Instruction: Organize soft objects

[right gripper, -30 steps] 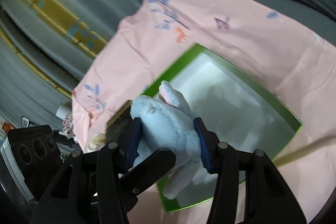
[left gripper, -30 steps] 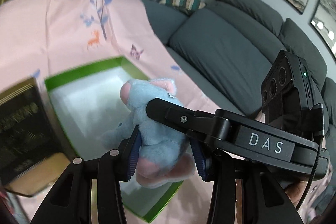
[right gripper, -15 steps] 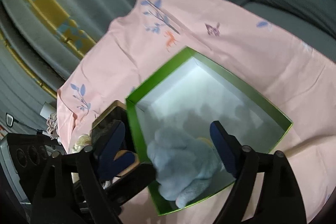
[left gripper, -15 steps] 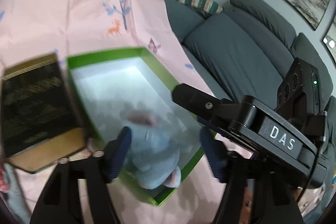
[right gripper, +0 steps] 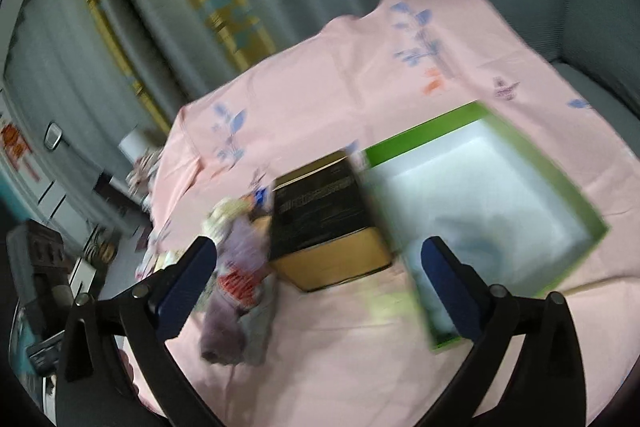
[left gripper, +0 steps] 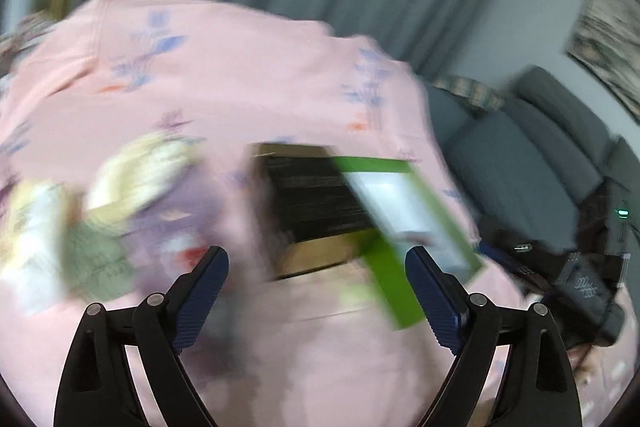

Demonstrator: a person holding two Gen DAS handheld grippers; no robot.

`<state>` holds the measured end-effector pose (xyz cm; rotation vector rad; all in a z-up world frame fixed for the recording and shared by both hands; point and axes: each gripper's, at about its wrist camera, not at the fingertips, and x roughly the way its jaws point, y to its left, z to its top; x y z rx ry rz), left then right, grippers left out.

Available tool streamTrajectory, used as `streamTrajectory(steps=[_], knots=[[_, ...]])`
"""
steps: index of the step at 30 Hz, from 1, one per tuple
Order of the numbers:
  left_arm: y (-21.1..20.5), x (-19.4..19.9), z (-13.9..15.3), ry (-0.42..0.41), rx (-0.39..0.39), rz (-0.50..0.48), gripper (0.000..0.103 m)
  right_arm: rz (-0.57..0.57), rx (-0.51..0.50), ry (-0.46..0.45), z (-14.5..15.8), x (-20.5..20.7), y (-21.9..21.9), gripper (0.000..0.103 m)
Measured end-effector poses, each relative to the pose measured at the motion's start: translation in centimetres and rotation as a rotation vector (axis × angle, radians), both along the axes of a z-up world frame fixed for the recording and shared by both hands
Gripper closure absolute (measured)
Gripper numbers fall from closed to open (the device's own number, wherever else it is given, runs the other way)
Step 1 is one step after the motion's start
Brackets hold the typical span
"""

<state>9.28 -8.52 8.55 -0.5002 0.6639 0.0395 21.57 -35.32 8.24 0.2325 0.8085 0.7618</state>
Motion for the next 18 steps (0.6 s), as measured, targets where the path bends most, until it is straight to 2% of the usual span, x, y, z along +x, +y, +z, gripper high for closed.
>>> streamTrajectory(steps=[3, 5, 8, 13, 16, 17, 18], knots=[[2.9, -1.8, -2.6, 0.050, 0.009, 0.106, 0.013, 0.083, -0.014, 0.058, -1.5, -0.6, 3.5, 0.001], [4.8, -2.7, -4.9, 0.086, -0.020, 0.158, 0.013, 0.130, -0.034, 0.082, -2.5, -1.0, 5.9, 0.001], [5.5, -3.3, -8.0, 0.135, -0.068, 0.190, 0.013, 0.220, -0.075, 0.112, -4.5, -2.1, 9.8, 0.002], [4.1, -3.3, -11.7, 0.146, -0.101, 0.164, 0.014, 0.376, -0.113, 0.228, -8.1, -3.3, 15.2, 0.019], [3.5, -2.0, -13.3, 0.157, -0.146, 0.158, 0.023, 0.369, -0.175, 0.265, -10.0, -3.4, 16.8, 0.024], [2.9, -1.9, -13.1, 0.163, -0.151, 0.151, 0.032, 0.355, -0.195, 0.268, -10.6, -3.4, 17.0, 0.024], [2.5, -1.4, -13.5, 0.169, -0.149, 0.137, 0.054, 0.346, -0.212, 0.263, -11.1, -3.4, 17.1, 0.024]])
